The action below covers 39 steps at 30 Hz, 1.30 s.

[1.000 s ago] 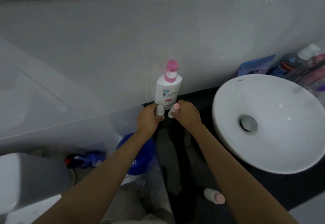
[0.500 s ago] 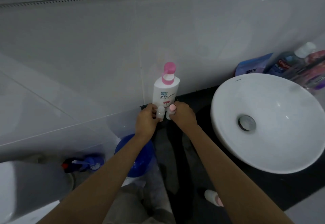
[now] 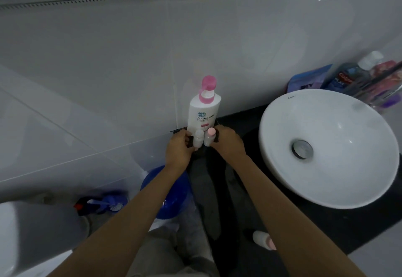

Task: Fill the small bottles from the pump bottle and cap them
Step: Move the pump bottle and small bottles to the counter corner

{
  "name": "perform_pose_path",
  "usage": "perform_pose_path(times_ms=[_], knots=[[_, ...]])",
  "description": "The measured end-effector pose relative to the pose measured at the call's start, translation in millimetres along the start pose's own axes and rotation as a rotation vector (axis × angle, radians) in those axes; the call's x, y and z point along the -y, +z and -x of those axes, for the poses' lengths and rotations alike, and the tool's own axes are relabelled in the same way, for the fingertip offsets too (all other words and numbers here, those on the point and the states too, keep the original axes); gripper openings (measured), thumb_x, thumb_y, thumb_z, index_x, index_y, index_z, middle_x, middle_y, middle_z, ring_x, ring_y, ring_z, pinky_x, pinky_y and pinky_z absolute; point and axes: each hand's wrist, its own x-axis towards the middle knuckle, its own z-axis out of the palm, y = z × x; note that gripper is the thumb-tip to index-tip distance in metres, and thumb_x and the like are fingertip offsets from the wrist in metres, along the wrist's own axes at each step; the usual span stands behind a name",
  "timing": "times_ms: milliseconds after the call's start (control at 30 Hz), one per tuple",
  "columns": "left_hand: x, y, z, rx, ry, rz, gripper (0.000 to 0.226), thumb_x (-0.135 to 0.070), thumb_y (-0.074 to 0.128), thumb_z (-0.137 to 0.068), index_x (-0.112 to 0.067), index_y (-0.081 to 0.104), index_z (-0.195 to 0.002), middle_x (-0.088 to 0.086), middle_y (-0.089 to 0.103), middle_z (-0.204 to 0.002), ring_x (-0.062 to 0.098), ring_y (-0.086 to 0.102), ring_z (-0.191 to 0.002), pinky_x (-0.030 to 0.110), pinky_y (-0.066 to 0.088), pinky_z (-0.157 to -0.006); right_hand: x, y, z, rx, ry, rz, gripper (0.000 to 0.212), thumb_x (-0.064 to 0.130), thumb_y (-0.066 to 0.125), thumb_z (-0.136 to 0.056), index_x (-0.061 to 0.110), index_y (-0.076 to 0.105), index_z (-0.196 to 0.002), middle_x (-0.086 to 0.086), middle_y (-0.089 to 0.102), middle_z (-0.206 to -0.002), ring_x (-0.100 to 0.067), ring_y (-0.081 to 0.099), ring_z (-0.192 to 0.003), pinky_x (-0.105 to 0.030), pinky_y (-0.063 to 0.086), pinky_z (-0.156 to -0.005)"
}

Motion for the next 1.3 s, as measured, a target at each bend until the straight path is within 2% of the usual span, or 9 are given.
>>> perform_pose_path(times_ms=[100,167,333,433,600,800,1033,1200,1300], knots=[[11.0,-7.2,17.1,-0.065,0.067,-0.175,0.03,-0.024,0.074,-0.079,-0.013,0.061,-0.103,0.004,0.063,-0.094,0.017,0.058,-0.085,0.03,0.05,-0.07,-2.1,-16.4,22.3,0.004,0.01,-0.062,0.03,0.027,0.068,-0.082,0.012,0.058,-0.106,-0.006,0.062,-0.1,-0.021,0.061,-0.091,-0.032,0.05,-0.076],[18.1,-10.8,34.3,-0.052,0.216,-0.26,0.03,-0.029,0.069,-0.084,-0.012,0.063,-0.108,0.007,0.066,-0.097,0.02,0.058,-0.09,0.032,0.05,-0.074,-2.8,-32.4,46.5,-0.018,0.02,-0.114,0.041,0.03,0.068,-0.082,0.015,0.057,-0.118,-0.003,0.062,-0.103,-0.017,0.059,-0.093,-0.027,0.047,-0.081],[30.7,-0.9,77.5,0.236,0.663,-0.442,0.055,-0.052,0.039,-0.093,-0.01,0.063,-0.121,0.012,0.063,-0.124,0.029,0.057,-0.116,0.042,0.047,-0.096,-27.1,-61.6,134.5,-0.206,0.068,-0.261,0.03,0.032,0.07,-0.081,0.017,0.066,-0.107,0.001,0.067,-0.085,-0.012,0.058,-0.072,-0.03,0.051,-0.078],[36.9,10.1,91.7,0.38,0.799,-0.564,0.064,-0.056,0.024,-0.096,-0.012,0.061,-0.124,0.012,0.06,-0.132,0.032,0.054,-0.123,0.043,0.043,-0.1,-52.3,-61.5,191.5,-0.343,0.173,-0.331,0.028,0.035,0.072,-0.078,0.018,0.068,-0.1,0.003,0.067,-0.077,-0.014,0.061,-0.068,-0.034,0.054,-0.07],[41.2,17.2,99.8,0.553,0.85,-0.705,0.07,-0.056,0.013,-0.097,-0.013,0.056,-0.13,0.014,0.054,-0.137,0.034,0.051,-0.127,0.05,0.043,-0.101,-82.9,-32.2,261.1,-0.477,0.384,-0.4,0.045,0.049,0.074,-0.069,0.023,0.065,-0.105,0.005,0.065,-0.085,-0.012,0.062,-0.073,-0.034,0.055,-0.071],[45.9,20.0,100.5,0.597,0.853,-0.749,0.072,-0.057,0.013,-0.096,-0.011,0.054,-0.132,0.016,0.051,-0.14,0.037,0.048,-0.129,0.052,0.042,-0.102,-94.8,14.8,283.5,-0.32,0.5,-0.314,0.064,0.053,0.075,-0.066,0.027,0.056,-0.12,0.01,0.056,-0.099,-0.008,0.057,-0.085,-0.032,0.052,-0.076],[44.3,18.2,102.2,0.612,0.823,-0.757,0.073,-0.059,0.011,-0.095,-0.013,0.048,-0.136,0.014,0.045,-0.145,0.034,0.041,-0.135,0.048,0.033,-0.108,-93.4,36.1,274.0,-0.318,0.541,-0.315,0.025,0.032,0.068,-0.079,0.025,0.06,-0.101,0.006,0.06,-0.095,-0.015,0.059,-0.088,-0.032,0.049,-0.073],[42.2,16.4,103.6,0.61,0.815,-0.765,0.068,-0.057,0.016,-0.095,-0.014,0.049,-0.137,0.013,0.044,-0.146,0.033,0.04,-0.136,0.046,0.027,-0.109,-87.9,25.0,254.5,-0.285,0.491,-0.275,0.031,0.034,0.07,-0.078,0.021,0.061,-0.105,0.002,0.061,-0.101,-0.011,0.055,-0.083,-0.029,0.047,-0.072],[44.2,16.8,103.4,0.598,0.833,-0.768,0.062,-0.054,0.026,-0.094,-0.016,0.051,-0.135,0.012,0.047,-0.144,0.032,0.043,-0.134,0.05,0.035,-0.106,-72.4,5.0,223.0,-0.271,0.352,-0.305,0.031,0.03,0.071,-0.077,0.017,0.063,-0.105,0.0,0.063,-0.099,-0.016,0.06,-0.086,-0.033,0.05,-0.075]])
